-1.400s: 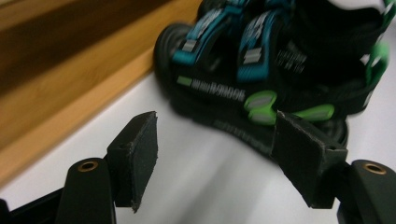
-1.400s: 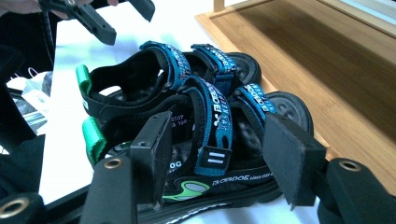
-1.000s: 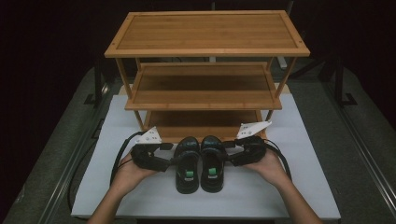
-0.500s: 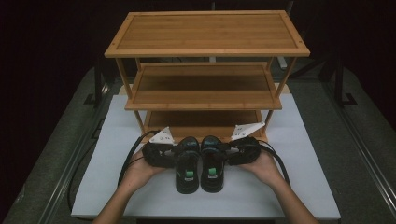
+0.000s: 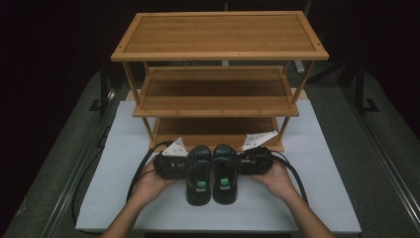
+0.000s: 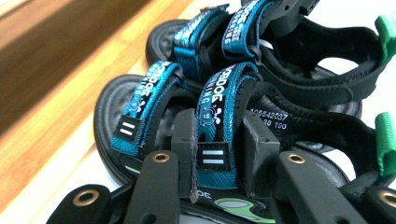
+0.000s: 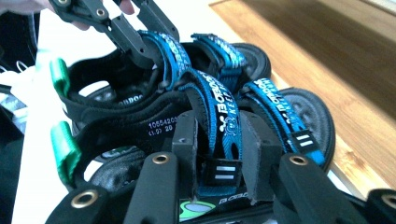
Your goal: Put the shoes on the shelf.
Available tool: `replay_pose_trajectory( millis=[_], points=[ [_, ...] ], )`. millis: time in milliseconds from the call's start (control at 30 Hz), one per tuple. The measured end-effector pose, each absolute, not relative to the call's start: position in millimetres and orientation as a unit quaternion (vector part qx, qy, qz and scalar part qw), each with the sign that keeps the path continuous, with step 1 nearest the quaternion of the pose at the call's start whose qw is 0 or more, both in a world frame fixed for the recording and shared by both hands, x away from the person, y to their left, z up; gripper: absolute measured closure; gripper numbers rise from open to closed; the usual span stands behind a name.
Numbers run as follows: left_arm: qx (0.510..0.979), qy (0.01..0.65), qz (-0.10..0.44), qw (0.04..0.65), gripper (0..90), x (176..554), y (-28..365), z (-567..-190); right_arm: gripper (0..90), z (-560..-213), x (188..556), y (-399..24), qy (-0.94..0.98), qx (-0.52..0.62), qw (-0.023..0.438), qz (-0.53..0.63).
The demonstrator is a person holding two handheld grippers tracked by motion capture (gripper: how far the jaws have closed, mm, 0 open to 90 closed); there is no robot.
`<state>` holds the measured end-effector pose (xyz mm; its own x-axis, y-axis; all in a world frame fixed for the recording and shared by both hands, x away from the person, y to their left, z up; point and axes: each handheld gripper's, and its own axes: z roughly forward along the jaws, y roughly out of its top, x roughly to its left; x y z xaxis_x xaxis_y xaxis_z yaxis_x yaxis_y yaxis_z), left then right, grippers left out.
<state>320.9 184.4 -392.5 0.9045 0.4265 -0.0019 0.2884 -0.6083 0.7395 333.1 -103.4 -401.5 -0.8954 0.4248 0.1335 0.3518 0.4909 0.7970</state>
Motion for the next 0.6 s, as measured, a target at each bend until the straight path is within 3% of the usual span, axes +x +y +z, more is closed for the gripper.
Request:
replay_pose_trajectory(
  millis=[300,600],
  points=[
    [0.879,0.205,0.115,0.414,70.4,325,181,-381,69.3,-392,334,-101,0.856,0.231,0.059,0.46],
    [0.868,0.22,0.138,0.423,70.4,353,178,-380,69.3,-392,358,-107,0.841,0.249,0.091,0.472]
  ],
)
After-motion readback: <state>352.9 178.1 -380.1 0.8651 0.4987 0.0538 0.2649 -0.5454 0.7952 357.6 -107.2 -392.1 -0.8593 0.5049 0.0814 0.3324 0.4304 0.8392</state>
